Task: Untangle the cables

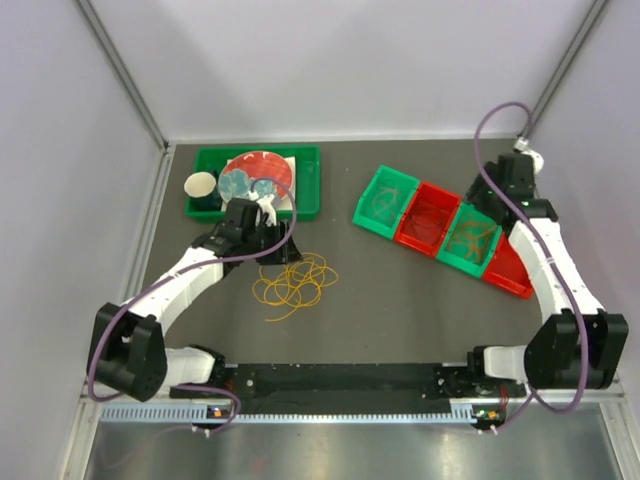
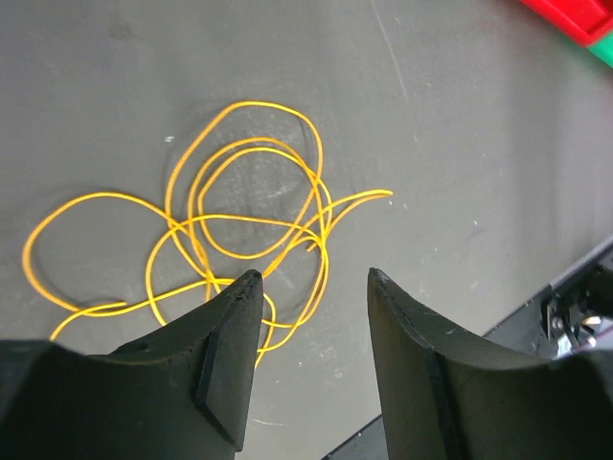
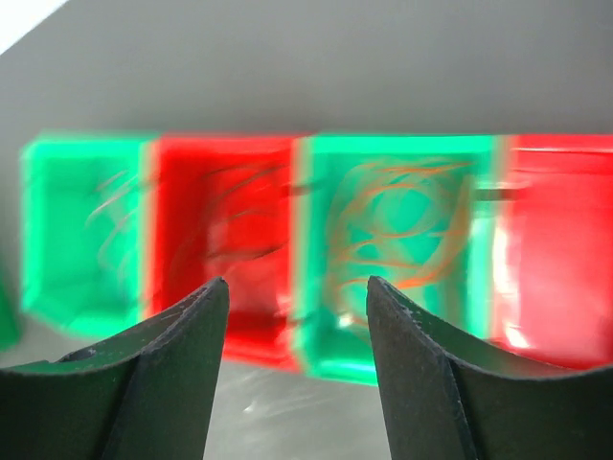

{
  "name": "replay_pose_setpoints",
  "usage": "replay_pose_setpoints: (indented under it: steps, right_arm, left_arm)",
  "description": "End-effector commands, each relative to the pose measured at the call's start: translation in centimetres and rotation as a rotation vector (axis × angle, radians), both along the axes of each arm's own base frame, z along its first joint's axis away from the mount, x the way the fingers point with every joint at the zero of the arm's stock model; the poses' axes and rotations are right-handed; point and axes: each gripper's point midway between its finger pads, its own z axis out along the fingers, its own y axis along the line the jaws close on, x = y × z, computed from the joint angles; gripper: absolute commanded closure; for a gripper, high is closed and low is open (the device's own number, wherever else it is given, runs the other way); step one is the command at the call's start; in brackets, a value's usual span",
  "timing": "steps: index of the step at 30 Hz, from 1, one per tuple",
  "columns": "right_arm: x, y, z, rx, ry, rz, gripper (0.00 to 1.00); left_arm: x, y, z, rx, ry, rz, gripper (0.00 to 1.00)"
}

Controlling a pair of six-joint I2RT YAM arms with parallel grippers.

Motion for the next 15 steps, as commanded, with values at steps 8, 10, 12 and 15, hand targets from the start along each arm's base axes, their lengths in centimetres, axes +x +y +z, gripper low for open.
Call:
replay_pose_setpoints:
  steps: [8, 10, 12, 15]
  right_arm:
    - [-2.9, 26.1, -2.2, 0.016, -0.009, 0.719, 0.27]
    - [-4.7, 30.3, -2.8, 0.000, -0.009, 0.845, 0.18]
    - [-5.4, 32.9, -4.6, -0.041, 0.021, 0.934, 0.09]
    - [-7.0, 36.4, -6.7, -0.098, 0.057, 1.074, 0.03]
  left_arm:
    - [2.5, 5.9, 3.1, 0.134, -0.137, 0.325, 0.44]
    - [2.5, 7.8, 2.9, 0.164, -0.113, 0.412, 0.43]
    - [2.8, 10.0, 3.1, 0.179, -0.100, 0.505, 0.42]
    - [2.8, 12.4, 3.1, 0.184, -0.051, 0.591, 0.42]
